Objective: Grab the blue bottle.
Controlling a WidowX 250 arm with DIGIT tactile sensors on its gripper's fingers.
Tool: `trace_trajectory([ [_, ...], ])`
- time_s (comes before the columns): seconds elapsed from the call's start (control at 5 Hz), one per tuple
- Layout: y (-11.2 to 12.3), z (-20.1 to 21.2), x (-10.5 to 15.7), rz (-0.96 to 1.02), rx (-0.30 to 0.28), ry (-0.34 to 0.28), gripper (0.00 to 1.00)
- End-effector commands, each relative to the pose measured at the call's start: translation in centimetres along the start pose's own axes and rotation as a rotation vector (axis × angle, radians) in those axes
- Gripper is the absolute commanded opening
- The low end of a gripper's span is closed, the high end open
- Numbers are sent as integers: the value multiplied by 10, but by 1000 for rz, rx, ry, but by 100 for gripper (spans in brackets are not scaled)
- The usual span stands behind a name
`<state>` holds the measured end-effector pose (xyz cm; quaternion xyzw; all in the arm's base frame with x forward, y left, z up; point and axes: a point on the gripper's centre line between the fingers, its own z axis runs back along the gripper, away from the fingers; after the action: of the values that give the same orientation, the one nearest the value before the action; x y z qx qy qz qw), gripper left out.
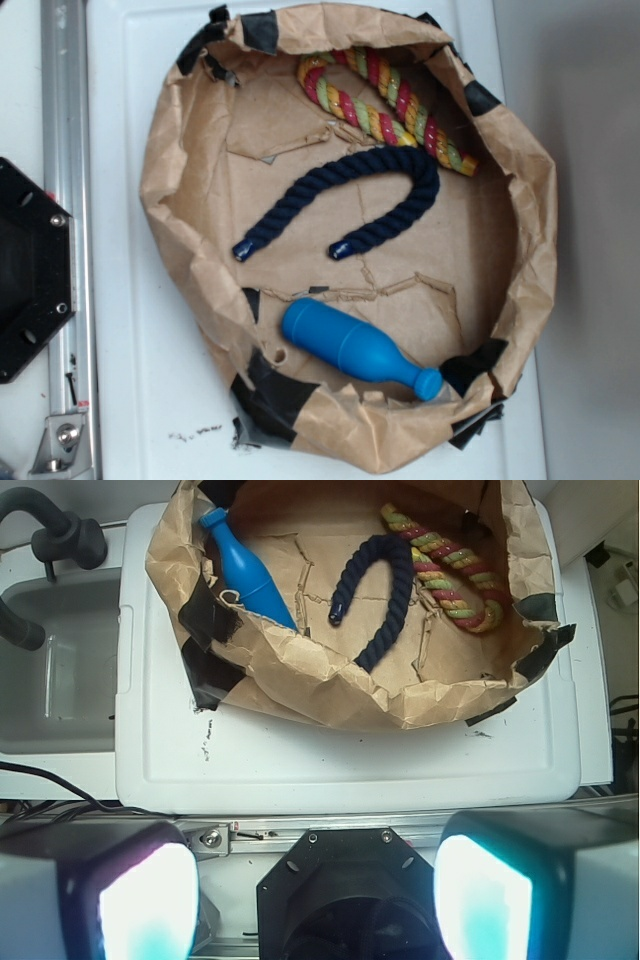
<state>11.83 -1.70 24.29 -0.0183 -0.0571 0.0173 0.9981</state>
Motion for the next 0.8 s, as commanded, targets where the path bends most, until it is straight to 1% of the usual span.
trace_trajectory([
  [0.0,0,0,0,0,0,0,100],
  [0.2,20,-37,47,-248,-197,-217,100],
  [0.4,26,-48,101,-301,-378,-365,100],
  [0.6,17,-86,136,-360,-489,-303,100],
])
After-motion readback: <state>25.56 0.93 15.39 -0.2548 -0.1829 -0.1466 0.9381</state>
